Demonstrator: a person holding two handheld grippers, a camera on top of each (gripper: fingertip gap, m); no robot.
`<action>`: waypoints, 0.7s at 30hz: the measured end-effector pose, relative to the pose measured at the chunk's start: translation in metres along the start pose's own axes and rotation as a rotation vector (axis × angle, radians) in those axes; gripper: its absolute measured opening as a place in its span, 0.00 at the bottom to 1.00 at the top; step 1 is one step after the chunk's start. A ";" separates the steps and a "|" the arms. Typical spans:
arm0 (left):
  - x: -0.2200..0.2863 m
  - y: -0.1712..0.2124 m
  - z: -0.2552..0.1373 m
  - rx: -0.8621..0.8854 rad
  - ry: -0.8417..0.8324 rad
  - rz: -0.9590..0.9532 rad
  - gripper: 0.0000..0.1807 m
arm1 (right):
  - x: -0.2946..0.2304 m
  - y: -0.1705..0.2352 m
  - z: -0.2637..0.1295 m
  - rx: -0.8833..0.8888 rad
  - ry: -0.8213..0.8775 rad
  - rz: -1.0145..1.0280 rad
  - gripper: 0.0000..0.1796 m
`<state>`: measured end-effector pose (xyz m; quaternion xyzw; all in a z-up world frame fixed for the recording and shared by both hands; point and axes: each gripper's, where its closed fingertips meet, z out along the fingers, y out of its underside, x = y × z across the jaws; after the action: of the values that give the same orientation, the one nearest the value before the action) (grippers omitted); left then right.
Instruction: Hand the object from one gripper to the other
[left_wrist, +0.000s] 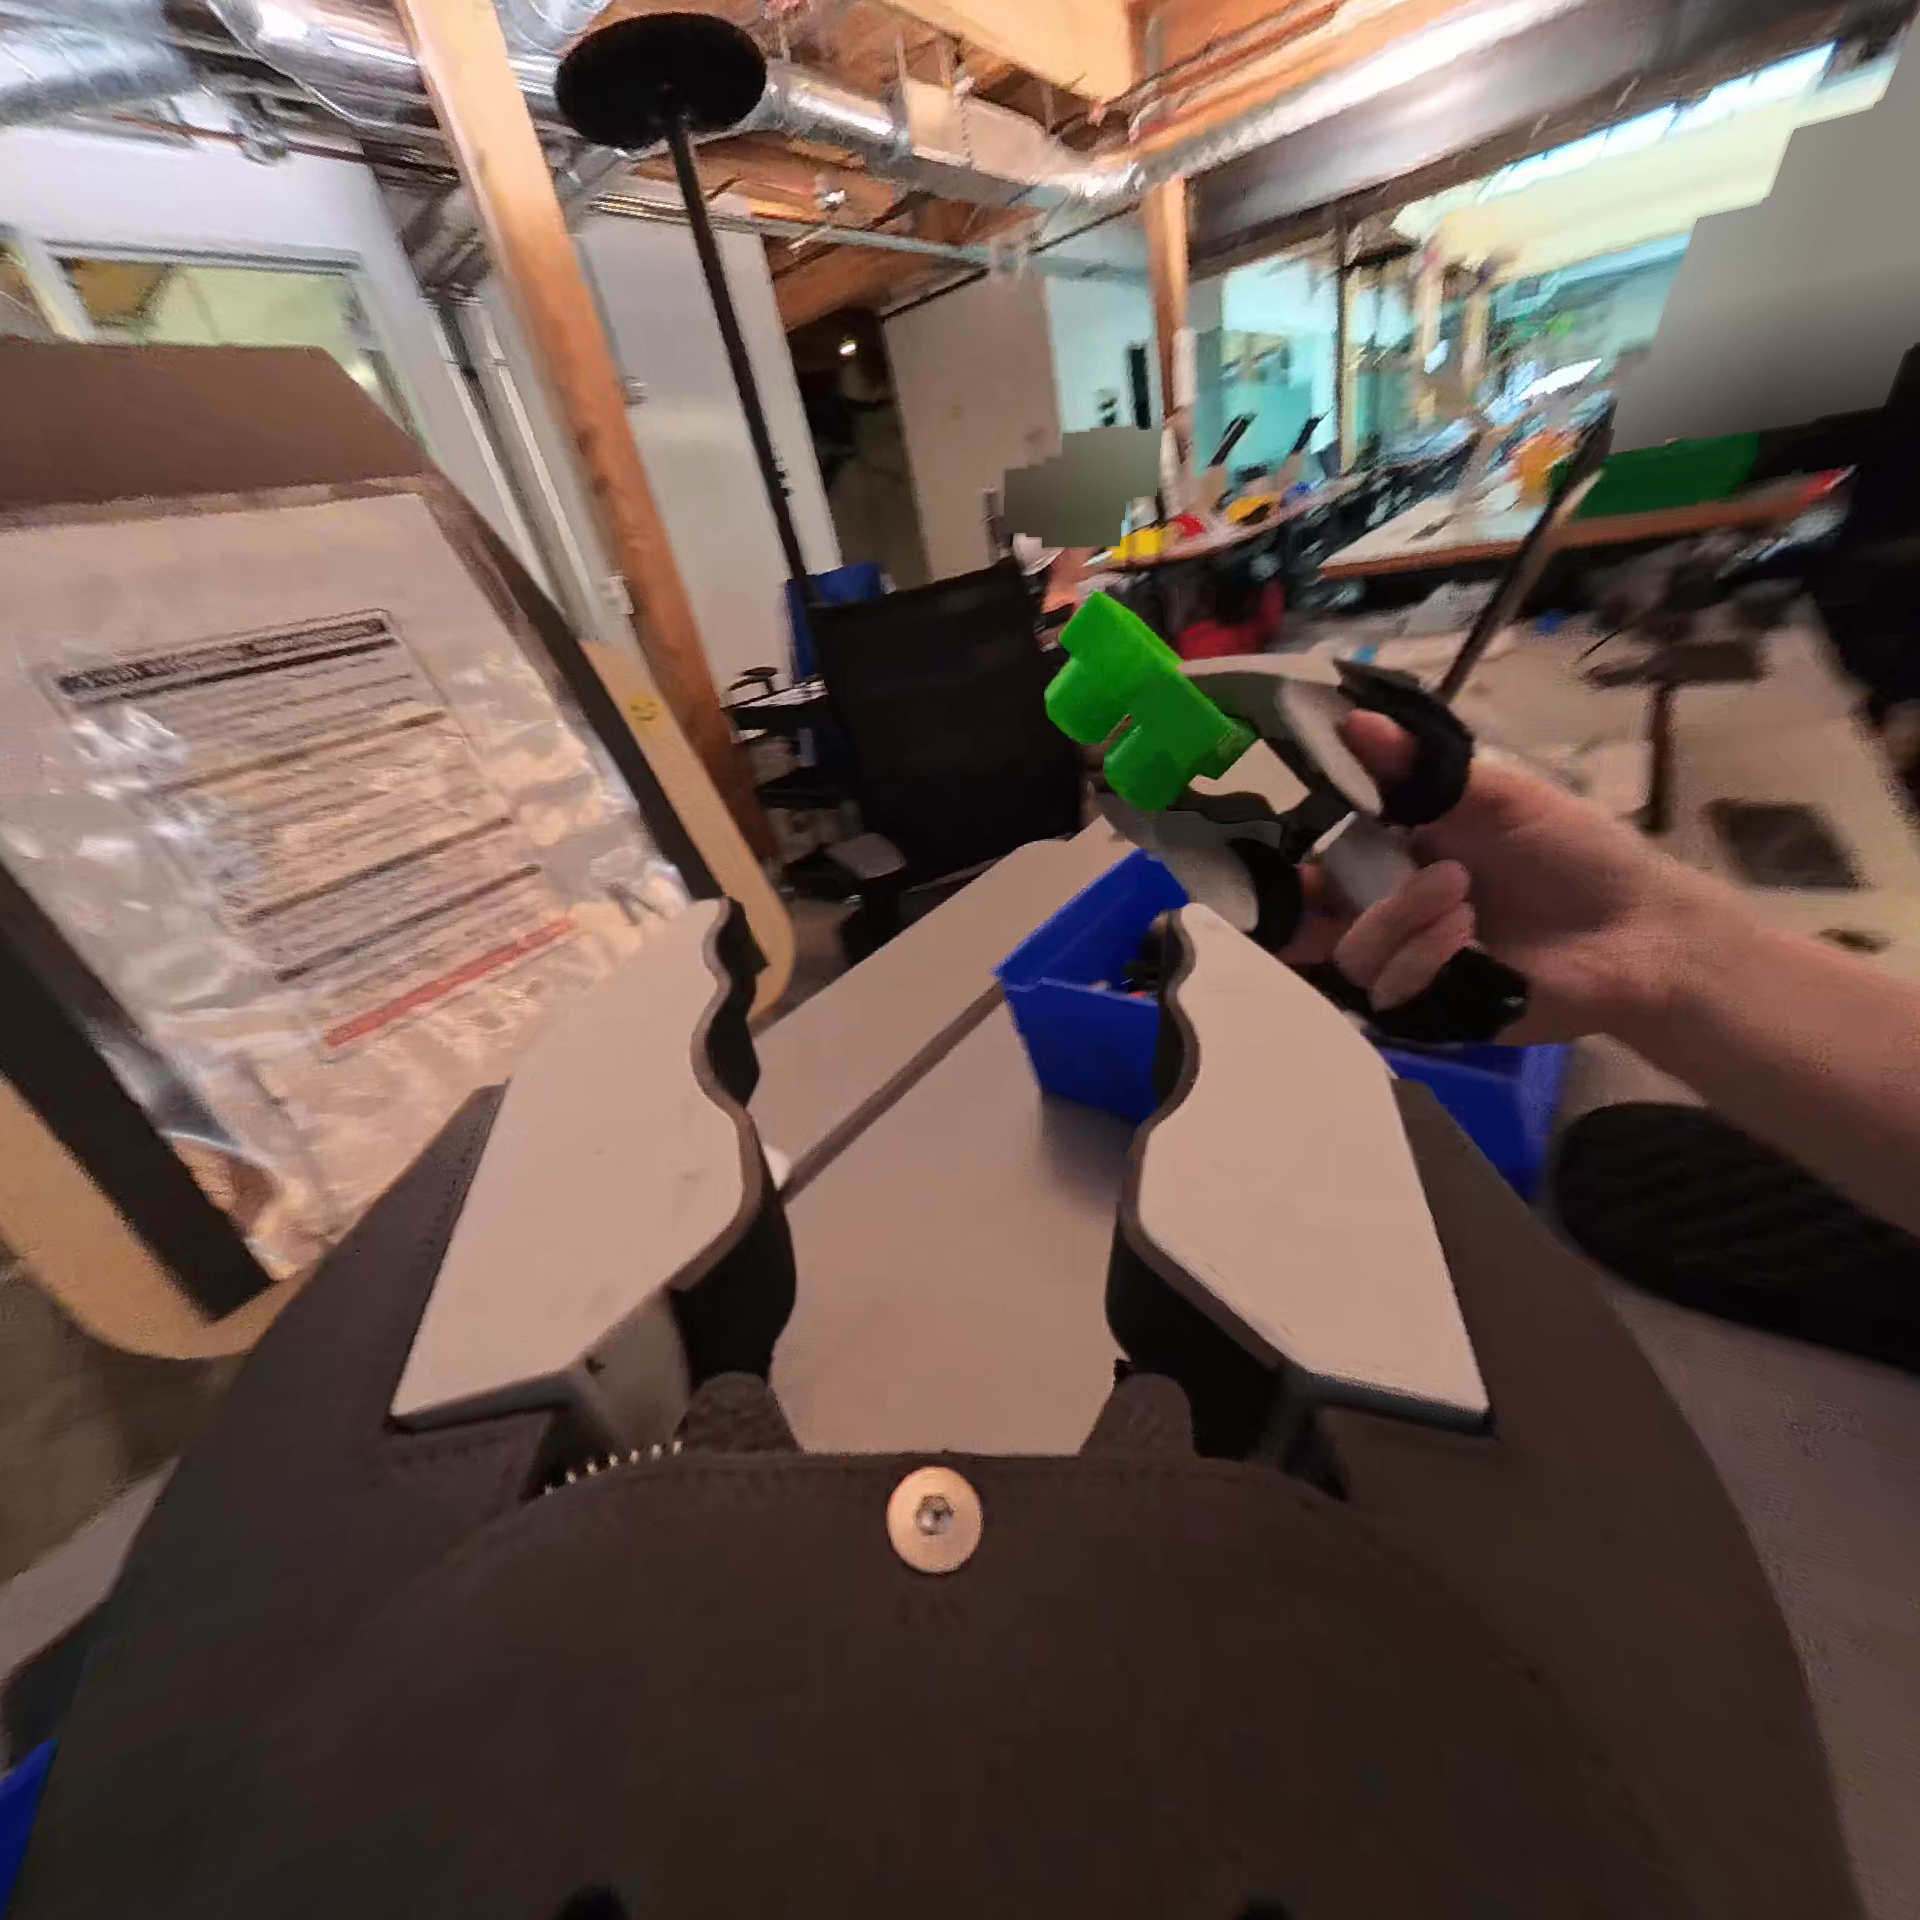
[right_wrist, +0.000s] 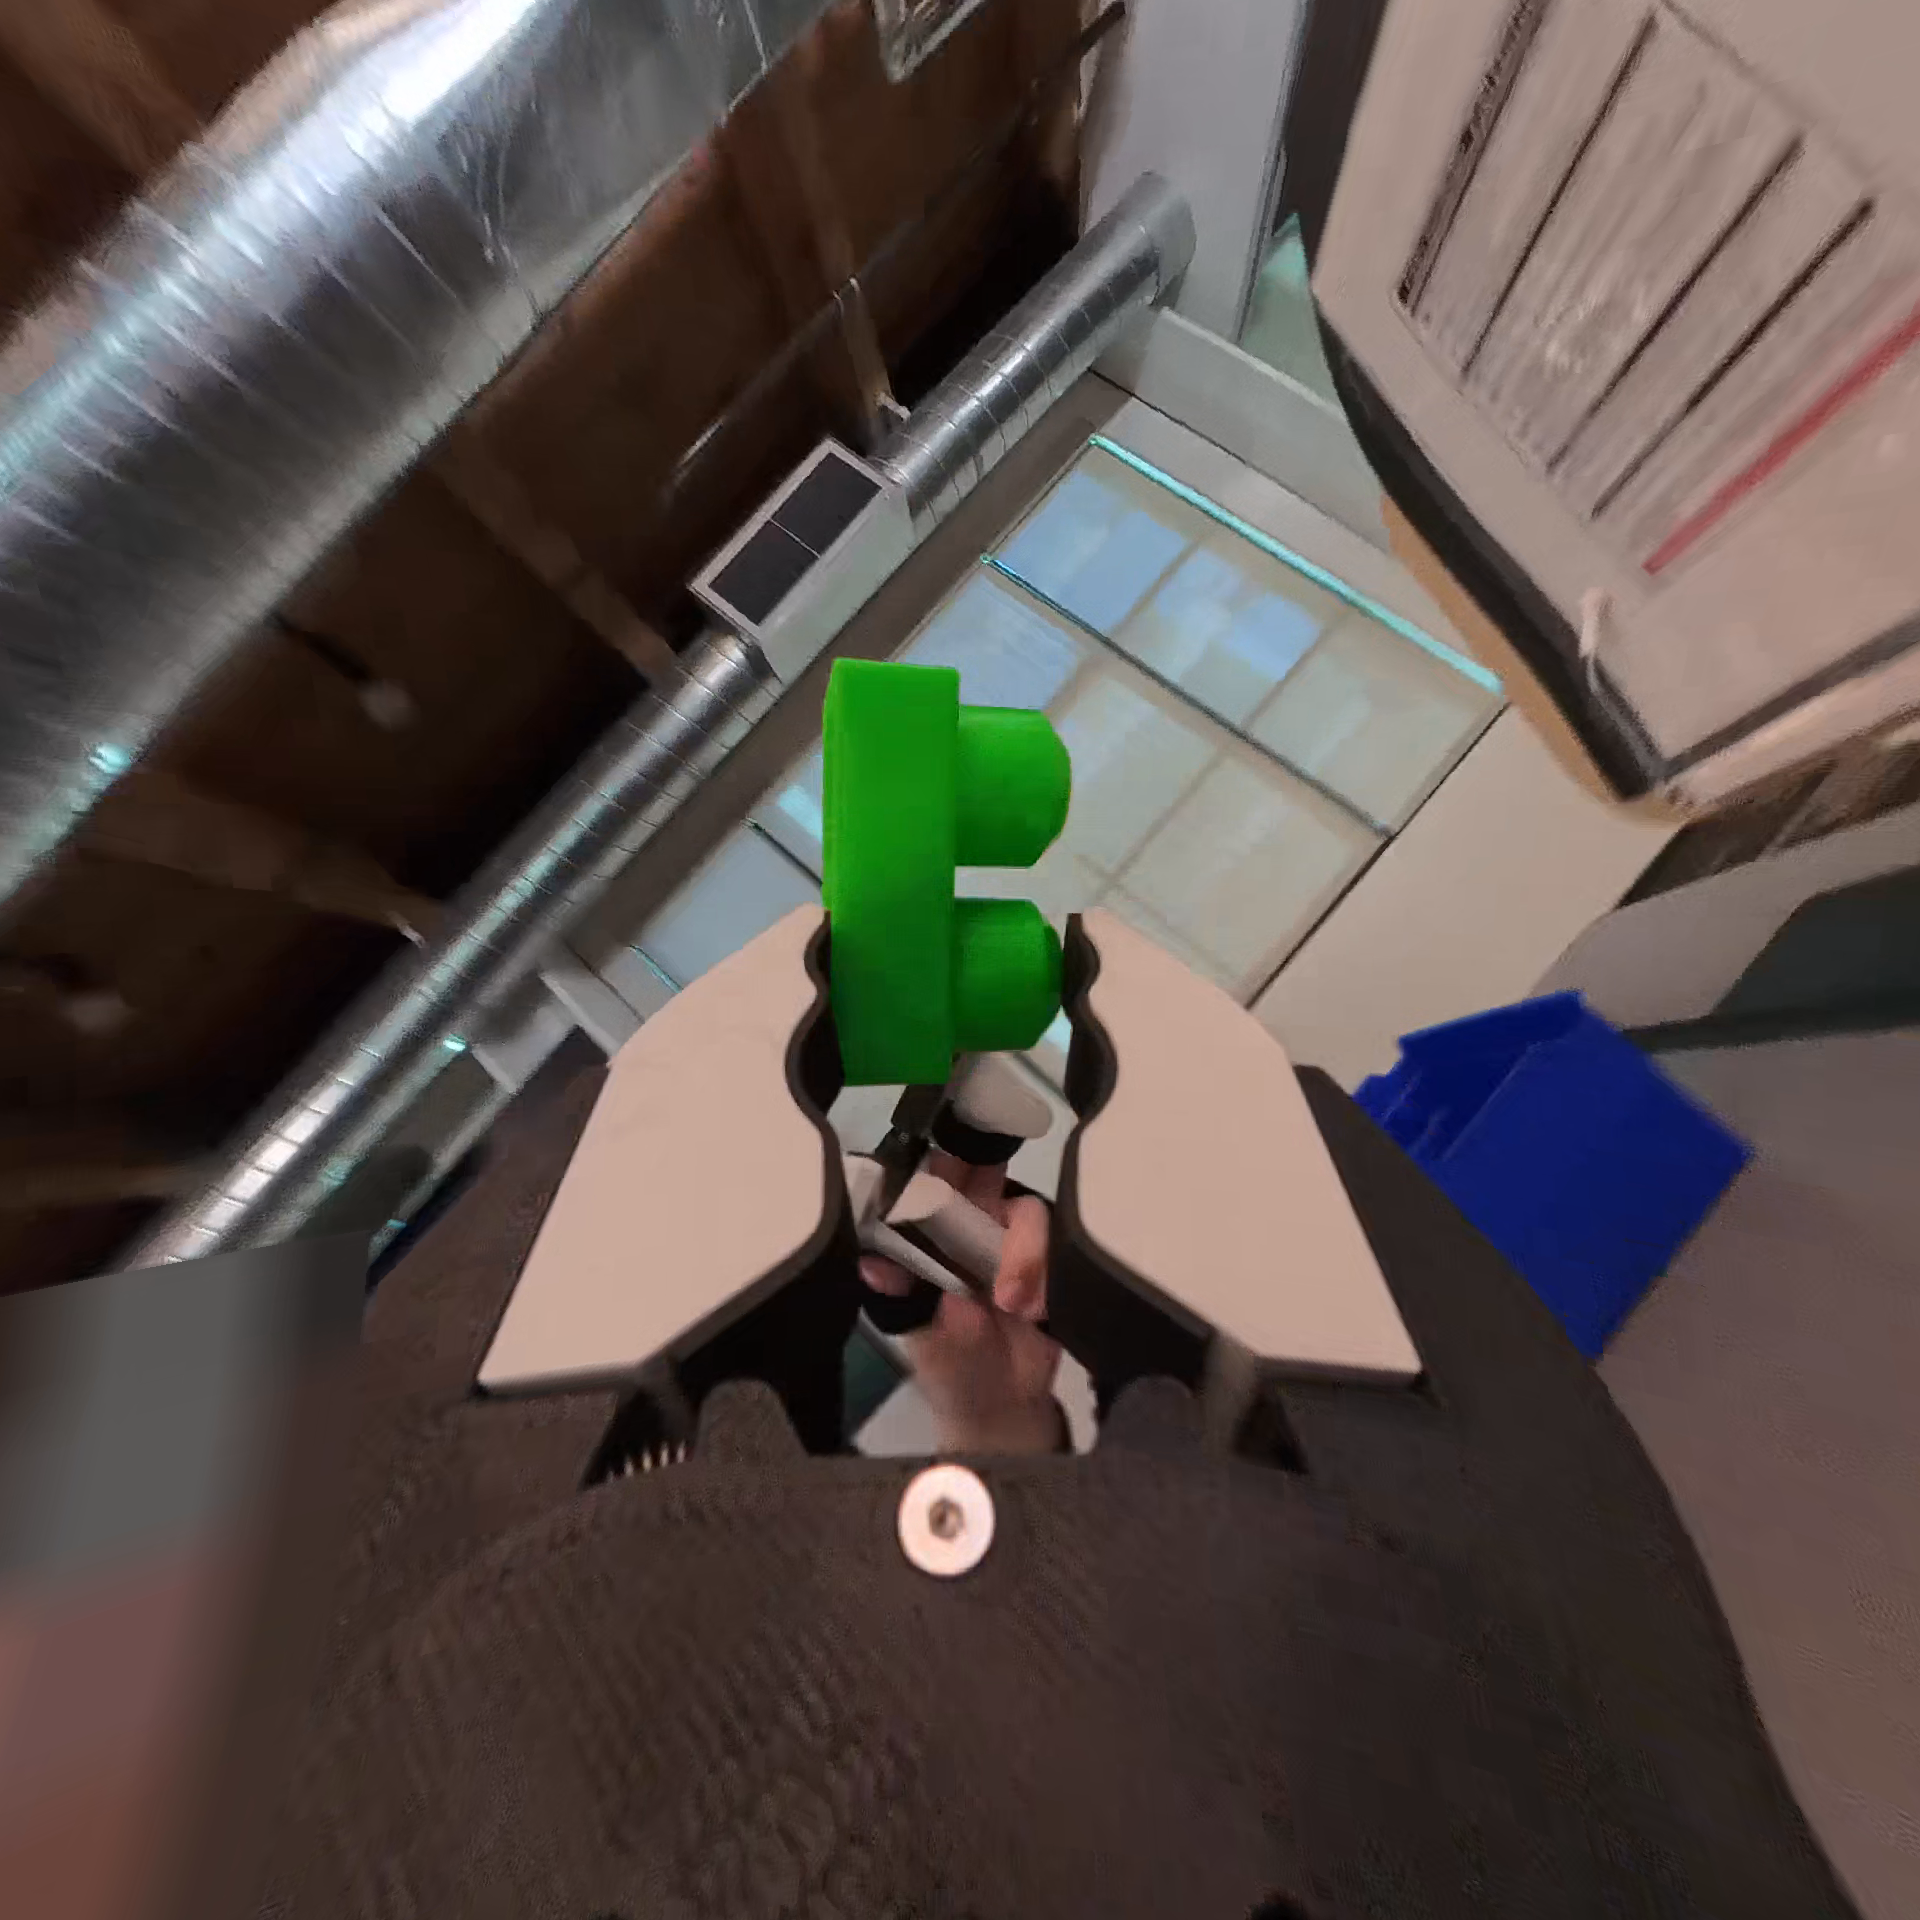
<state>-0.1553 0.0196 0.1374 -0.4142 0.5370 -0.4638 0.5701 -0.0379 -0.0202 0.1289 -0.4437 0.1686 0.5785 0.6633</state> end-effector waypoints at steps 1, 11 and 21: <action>0.005 0.003 0.004 -0.012 -0.024 0.060 0.42 | 0.005 0.006 0.002 -0.008 -0.007 0.049 0.23; 0.048 0.023 0.027 -0.056 -0.170 0.511 0.35 | 0.013 0.084 0.026 -0.108 -0.076 0.251 0.23; 0.049 0.024 0.027 -0.054 -0.291 0.658 0.27 | -0.004 0.102 0.032 -0.002 -0.112 0.113 0.23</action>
<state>-0.1264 -0.0229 0.1052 -0.2957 0.5667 -0.1772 0.7483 -0.1420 -0.0039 0.1098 -0.4011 0.1552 0.6392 0.6375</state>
